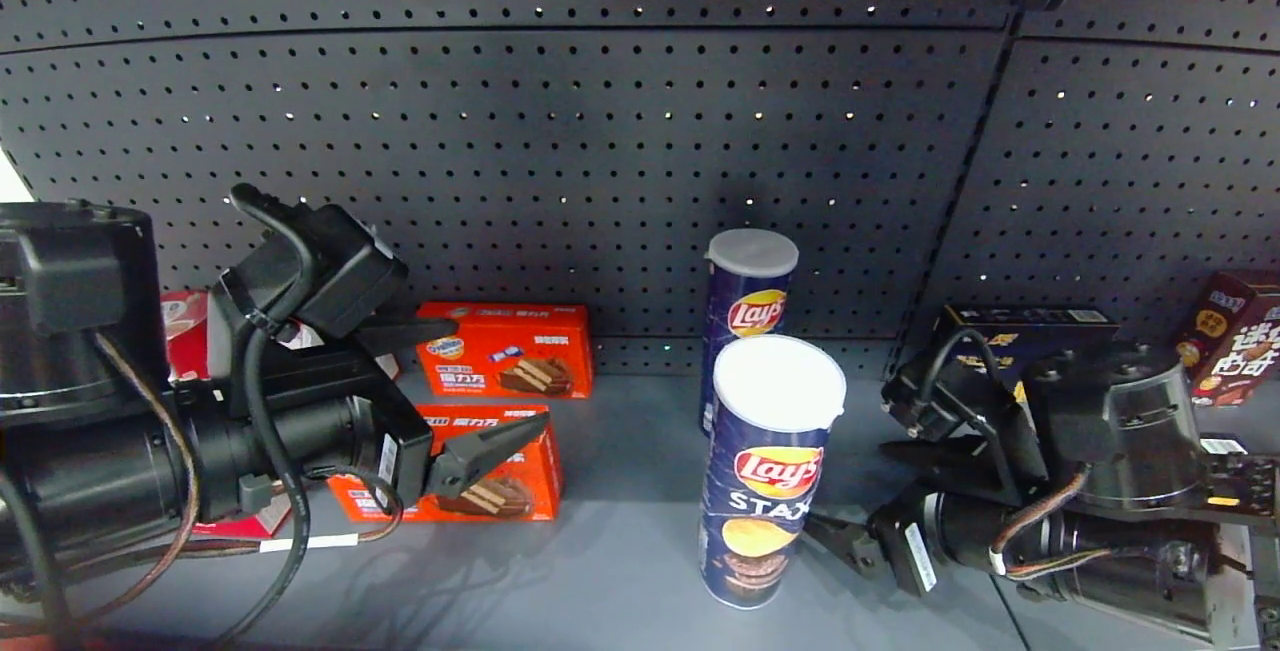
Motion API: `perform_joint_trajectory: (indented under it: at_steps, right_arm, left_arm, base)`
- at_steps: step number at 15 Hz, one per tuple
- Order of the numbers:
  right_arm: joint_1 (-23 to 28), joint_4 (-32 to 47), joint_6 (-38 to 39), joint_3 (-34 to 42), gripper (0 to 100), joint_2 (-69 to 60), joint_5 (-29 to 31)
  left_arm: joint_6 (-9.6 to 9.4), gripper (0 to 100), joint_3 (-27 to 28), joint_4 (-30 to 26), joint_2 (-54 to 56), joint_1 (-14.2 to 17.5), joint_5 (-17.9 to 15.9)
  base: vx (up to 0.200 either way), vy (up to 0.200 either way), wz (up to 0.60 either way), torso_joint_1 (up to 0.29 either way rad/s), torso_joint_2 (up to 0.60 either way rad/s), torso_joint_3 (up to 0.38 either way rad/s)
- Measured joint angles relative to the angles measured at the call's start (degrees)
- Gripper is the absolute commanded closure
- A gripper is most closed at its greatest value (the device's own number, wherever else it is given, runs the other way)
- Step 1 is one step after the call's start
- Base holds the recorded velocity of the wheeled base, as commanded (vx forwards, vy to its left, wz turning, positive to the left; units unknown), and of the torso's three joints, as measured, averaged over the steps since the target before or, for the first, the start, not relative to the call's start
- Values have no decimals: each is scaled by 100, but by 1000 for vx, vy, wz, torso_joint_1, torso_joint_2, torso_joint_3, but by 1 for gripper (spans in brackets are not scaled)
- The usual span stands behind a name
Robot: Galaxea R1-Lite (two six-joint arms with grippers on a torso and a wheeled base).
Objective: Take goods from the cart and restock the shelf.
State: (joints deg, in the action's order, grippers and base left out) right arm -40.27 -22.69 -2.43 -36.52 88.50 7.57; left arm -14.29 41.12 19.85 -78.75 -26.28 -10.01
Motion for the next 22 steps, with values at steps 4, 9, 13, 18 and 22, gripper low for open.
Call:
perform_joint_trajectory:
  at_steps: [4,9,13,18,22]
  right_arm:
    - [-83,-33,0,-221,0,234,-2]
    - [-152,-104,-2,-274,0,391,-2]
    - [-122,-99,5,-410,0,386,50]
    - [116,-101,7,-770,0,367,121]
    - [523,-93,5,-917,0,380,168]
  left_arm:
    - [4,0,-11,-4,-18,2,5]
    - [-2,0,-16,-1,-27,74,-9]
    - [-5,0,-57,10,-27,88,-9]
    - [-5,0,-90,16,-7,85,-9]
    - [-5,0,-124,16,6,88,-11]
  base:
    - [0,0,0,0,0,0]
    - [0,0,0,0,0,0]
    - [0,0,0,0,0,0]
    - [0,0,0,0,0,0]
    - [0,0,0,0,0,0]
